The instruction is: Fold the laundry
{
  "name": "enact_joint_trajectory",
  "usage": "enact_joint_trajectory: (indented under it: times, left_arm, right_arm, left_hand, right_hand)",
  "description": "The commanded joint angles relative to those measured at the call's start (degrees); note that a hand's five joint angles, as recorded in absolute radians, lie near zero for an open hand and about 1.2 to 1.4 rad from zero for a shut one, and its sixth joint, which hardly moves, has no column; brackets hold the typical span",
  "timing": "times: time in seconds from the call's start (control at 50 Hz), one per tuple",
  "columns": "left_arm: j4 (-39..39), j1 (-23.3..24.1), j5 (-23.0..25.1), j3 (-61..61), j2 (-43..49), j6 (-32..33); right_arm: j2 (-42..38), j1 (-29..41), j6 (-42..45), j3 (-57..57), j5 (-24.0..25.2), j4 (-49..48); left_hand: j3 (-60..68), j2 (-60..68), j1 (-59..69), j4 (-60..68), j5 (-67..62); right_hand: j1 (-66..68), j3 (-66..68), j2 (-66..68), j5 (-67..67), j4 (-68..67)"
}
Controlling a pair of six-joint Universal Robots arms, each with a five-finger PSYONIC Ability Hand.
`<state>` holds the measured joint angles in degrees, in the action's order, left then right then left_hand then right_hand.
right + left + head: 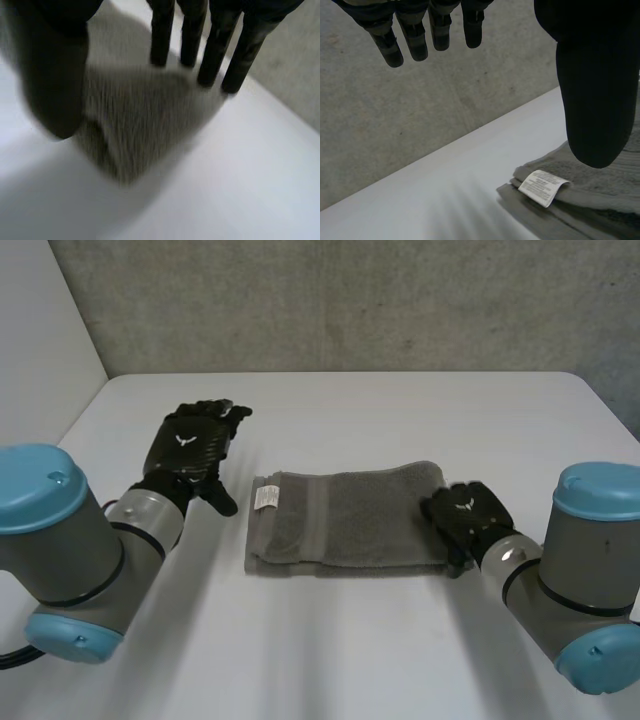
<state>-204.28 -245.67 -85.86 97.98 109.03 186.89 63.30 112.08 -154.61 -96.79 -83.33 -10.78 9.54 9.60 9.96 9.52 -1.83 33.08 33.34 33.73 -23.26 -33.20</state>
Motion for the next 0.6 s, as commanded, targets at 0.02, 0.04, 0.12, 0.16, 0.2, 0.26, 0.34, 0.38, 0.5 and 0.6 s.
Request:
enact_joint_trajectory:
  times: [0.02, 0.04, 0.12, 0.16, 0.2, 0.26, 0.34, 0.38, 0.5, 0.6]
  left_arm:
    - [0.0, 0.9, -0.6, 0.2, 0.3, 0.1]
    - [0.0, 0.9, -0.6, 0.4, 0.2, 0.1]
    - [0.0, 0.7, -0.6, 0.5, -0.1, 0.0]
    - [0.0, 0.2, -0.7, 0.7, -0.7, 0.0]
    - [0.1, 0.0, -0.7, 0.8, -0.9, 0.0]
    - [0.1, -0.2, -0.7, 1.0, -1.4, 0.0]
    - [0.1, -0.3, -0.7, 1.2, -2.1, -0.1]
    - [0.1, -0.6, -0.7, 1.5, -2.4, -0.1]
    - [0.0, -1.3, -1.1, 2.5, -3.1, -0.1]
    - [0.0, -1.6, -1.2, 2.7, -3.6, -0.1]
  right_arm:
    - [-4.9, -1.7, 7.7, 3.2, -1.7, -0.2]
    - [-5.2, -1.7, 9.6, 4.5, -3.0, -0.2]
    - [-5.1, -0.5, 13.8, 9.9, -8.5, 0.0]
    - [-4.8, 1.3, 14.8, 11.8, -9.6, -0.1]
    - [-4.6, 4.8, 15.8, 13.8, -9.7, -0.1]
    - [-5.0, 12.8, 18.3, 18.4, -9.2, -0.6]
    - [-7.0, 19.1, 22.0, 21.9, -7.7, -0.8]
    - [-10.6, 24.9, 27.6, 23.6, -4.1, -0.6]
    - [-16.7, 31.6, 37.4, 23.1, -0.2, -0.6]
    - [-15.6, 31.3, 36.0, 22.8, -5.3, -1.1]
  left_hand:
    - [0.7, 0.6, 0.3, 0.7, 1.6]
    - [0.7, 0.6, 0.3, 0.7, 1.6]
    - [0.7, 0.6, 0.3, 0.7, 1.6]
    - [0.5, 0.4, 0.1, 0.5, 1.8]
    - [0.5, 0.4, 0.1, 0.5, 1.8]
    - [0.5, 0.4, 0.1, 0.5, 1.8]
    - [0.5, 0.4, 0.1, 0.5, 1.8]
    - [0.5, 0.4, 0.1, 0.5, 1.8]
    - [0.5, 0.4, 0.0, 0.5, 1.8]
    - [0.5, 0.4, 0.0, 0.5, 1.8]
  right_hand:
    - [40.6, 40.3, 39.9, -40.4, -40.5]
    - [46.9, 46.6, 46.2, -46.7, -46.7]
    - [46.9, 46.7, 46.3, -46.7, -46.8]
    - [46.9, 46.7, 46.3, -46.7, -46.8]
    - [46.9, 46.7, 46.3, -46.7, -46.8]
    - [46.9, 46.7, 46.3, -46.7, -46.8]
    - [46.9, 46.7, 46.3, -46.7, -46.8]
    - [46.9, 46.7, 46.3, -46.7, -46.8]
    - [46.9, 46.7, 46.3, -46.7, -46.8]
    - [-7.0, -7.3, -7.6, 7.2, 7.1]
